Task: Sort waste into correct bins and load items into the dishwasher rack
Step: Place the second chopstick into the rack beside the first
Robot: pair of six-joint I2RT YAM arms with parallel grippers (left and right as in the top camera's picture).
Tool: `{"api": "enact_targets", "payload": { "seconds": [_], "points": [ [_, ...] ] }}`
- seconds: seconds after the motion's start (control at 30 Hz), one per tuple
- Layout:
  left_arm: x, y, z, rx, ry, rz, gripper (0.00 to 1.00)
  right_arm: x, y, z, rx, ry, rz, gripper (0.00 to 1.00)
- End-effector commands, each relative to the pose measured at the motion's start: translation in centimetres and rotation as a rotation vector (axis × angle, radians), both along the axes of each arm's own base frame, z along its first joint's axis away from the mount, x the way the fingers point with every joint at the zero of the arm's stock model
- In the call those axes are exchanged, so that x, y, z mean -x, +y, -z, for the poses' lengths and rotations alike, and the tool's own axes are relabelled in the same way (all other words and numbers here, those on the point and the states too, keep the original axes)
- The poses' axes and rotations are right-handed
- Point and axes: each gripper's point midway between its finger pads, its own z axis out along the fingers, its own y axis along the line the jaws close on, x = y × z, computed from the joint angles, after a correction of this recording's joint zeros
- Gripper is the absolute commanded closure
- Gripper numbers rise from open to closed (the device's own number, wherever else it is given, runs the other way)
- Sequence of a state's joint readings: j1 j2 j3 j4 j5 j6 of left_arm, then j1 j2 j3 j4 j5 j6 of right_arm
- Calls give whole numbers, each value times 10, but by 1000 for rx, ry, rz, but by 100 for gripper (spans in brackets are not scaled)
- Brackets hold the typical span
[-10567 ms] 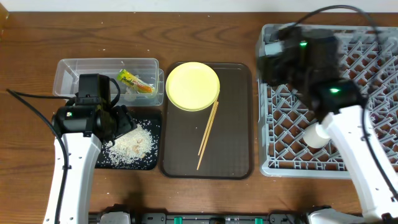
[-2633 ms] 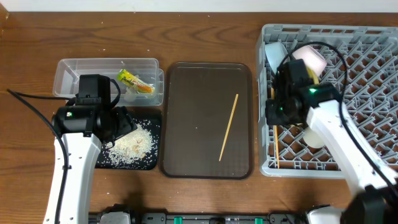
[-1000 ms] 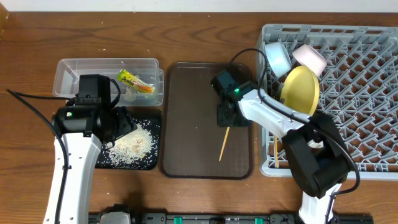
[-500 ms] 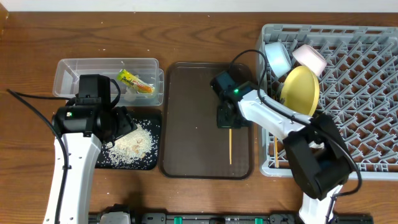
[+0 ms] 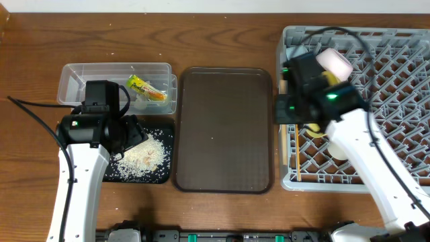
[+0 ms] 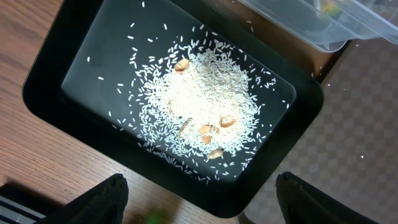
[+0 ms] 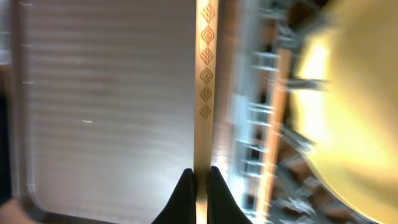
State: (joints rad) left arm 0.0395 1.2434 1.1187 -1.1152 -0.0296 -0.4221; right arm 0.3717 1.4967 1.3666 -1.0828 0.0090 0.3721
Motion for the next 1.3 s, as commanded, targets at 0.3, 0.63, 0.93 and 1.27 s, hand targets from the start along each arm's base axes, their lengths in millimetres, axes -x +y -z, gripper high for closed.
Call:
{"api": "enact_targets", "payload": {
  "seconds": [0.3,0.63,0.93,1.27],
  "points": [
    [2,2,0,-4,-1,-9,21,-7,-42,61,108,160,23,94],
    [2,2,0,-5,-1,-6,16,-16,-33,61,66,130,-5,41],
    [-8,-32,-2,13,-31,256,16,-5,-29,-15,-64,-78,-15,38],
    [23,-53,2,12,79,378,11,36,-56,-62,-16,-206,40,32]
  ]
}}
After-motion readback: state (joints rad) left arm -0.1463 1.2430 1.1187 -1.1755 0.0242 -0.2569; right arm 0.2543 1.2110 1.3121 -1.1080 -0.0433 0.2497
